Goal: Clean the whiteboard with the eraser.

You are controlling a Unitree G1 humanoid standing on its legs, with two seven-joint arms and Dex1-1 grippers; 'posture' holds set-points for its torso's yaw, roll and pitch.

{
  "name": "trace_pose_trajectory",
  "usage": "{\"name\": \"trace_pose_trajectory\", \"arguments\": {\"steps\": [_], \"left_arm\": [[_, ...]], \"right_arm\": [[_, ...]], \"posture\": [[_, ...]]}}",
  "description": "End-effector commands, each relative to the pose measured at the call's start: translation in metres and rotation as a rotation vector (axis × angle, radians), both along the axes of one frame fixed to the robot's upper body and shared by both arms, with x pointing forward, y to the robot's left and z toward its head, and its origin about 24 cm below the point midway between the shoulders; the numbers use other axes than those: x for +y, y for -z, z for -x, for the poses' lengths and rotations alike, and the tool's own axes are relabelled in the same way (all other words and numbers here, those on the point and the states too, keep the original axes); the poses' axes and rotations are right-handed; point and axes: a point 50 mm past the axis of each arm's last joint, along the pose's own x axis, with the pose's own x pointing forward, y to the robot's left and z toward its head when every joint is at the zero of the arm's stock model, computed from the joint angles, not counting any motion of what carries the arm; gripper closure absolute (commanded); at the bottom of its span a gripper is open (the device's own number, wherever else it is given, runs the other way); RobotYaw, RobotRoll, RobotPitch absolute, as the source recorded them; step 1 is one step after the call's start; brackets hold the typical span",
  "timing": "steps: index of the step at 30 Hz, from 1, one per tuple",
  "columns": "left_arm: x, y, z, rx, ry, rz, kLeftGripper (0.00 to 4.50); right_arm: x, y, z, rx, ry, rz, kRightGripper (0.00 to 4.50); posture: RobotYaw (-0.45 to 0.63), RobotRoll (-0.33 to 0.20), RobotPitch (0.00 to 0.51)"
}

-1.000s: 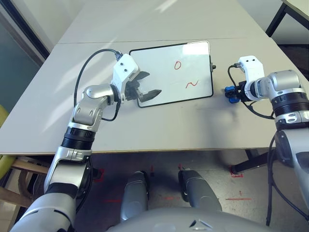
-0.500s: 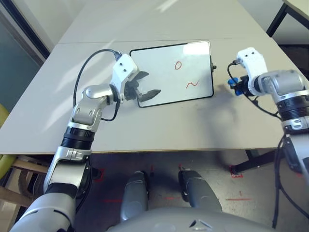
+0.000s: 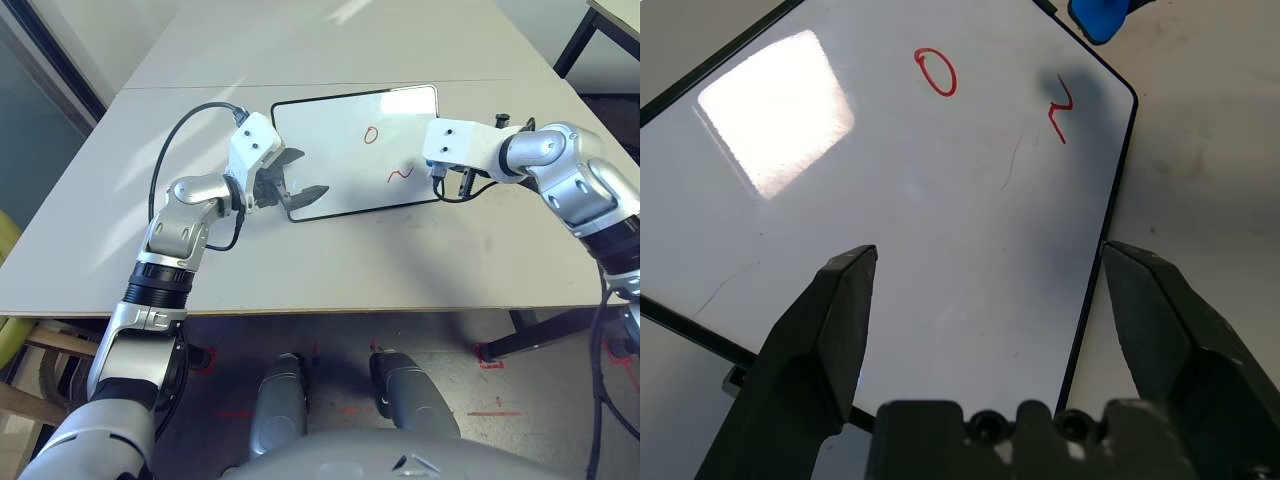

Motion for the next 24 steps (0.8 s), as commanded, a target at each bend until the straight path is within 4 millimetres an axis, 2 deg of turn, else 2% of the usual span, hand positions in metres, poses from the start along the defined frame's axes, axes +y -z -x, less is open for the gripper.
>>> {"name": "trace_pose_trajectory", "arguments": {"steps": [1,9,24], "left_arm": [[-0.002,-0.003,0.002,-0.014,0.021,-0.027,0.0],[-0.002,-0.002,0.006,-0.008,0.016,-0.027,0.0],[0.0,-0.003,0.009,-0.002,0.008,-0.032,0.0]], "right_arm": [[0.001,0.004,-0.004,0.009,-0.017,0.044,4.22],[0.001,0.015,-0.01,0.021,-0.029,0.069,4.22],[0.004,0.016,-0.024,0.023,-0.018,0.087,4.22]], "posture": [[-0.17,0.0,0.088],[-0.16,0.0,0.094],[-0.16,0.0,0.1]]}}
